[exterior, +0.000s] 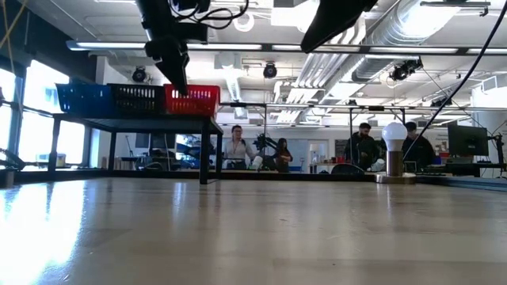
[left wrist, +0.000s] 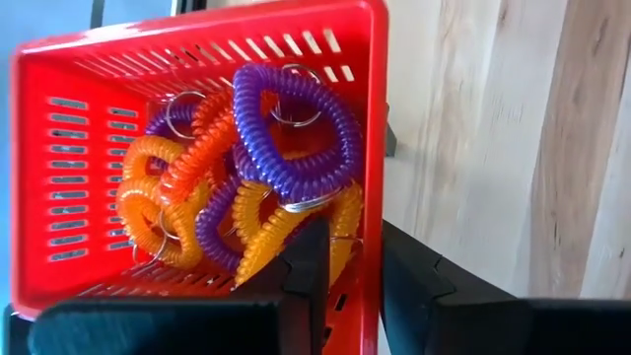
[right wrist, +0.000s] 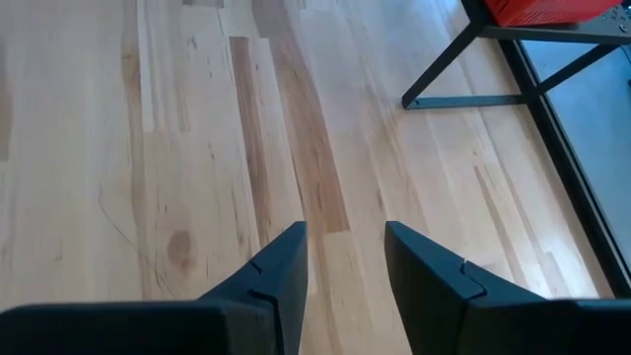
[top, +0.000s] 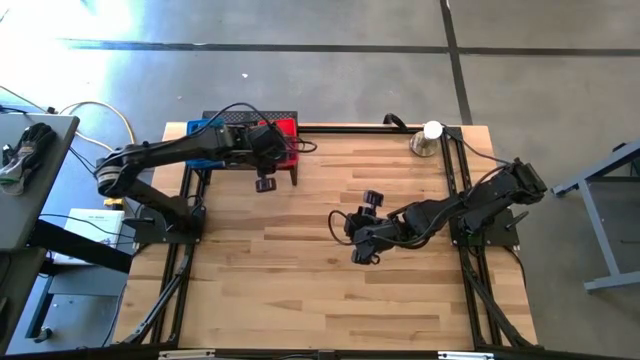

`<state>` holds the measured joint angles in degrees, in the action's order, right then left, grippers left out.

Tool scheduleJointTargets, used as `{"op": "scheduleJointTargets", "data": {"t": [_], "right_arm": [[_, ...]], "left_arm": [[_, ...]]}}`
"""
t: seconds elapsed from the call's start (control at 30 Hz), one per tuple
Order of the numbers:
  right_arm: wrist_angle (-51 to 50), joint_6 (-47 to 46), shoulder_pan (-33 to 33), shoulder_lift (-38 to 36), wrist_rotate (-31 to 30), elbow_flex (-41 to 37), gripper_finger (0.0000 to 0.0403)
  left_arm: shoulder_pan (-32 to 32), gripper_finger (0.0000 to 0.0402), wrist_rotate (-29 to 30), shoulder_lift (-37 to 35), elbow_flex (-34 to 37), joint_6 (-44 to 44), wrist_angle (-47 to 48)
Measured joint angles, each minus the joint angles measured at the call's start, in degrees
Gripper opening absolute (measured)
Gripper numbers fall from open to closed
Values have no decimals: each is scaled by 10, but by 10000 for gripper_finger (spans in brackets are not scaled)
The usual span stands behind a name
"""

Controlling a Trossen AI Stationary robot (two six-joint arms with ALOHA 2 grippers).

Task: Pick & Place Office Desk Supplies
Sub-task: Put the red bin containing the spring keychains on the shelf, then return to Home Position

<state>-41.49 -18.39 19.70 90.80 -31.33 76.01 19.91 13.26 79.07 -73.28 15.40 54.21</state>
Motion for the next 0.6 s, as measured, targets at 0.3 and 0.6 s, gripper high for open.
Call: {"op": "scheduleJointTargets", "data": {"t": [0.3,0.6], "right_arm": [[14,1,-4,0,0,0,125],[29,-8,-3,-16,-34,15,125]], "left_arm": [[-18,65,9,-50,-1,26,-2],[-75,65,51,-144,-2,10,-2]]}}
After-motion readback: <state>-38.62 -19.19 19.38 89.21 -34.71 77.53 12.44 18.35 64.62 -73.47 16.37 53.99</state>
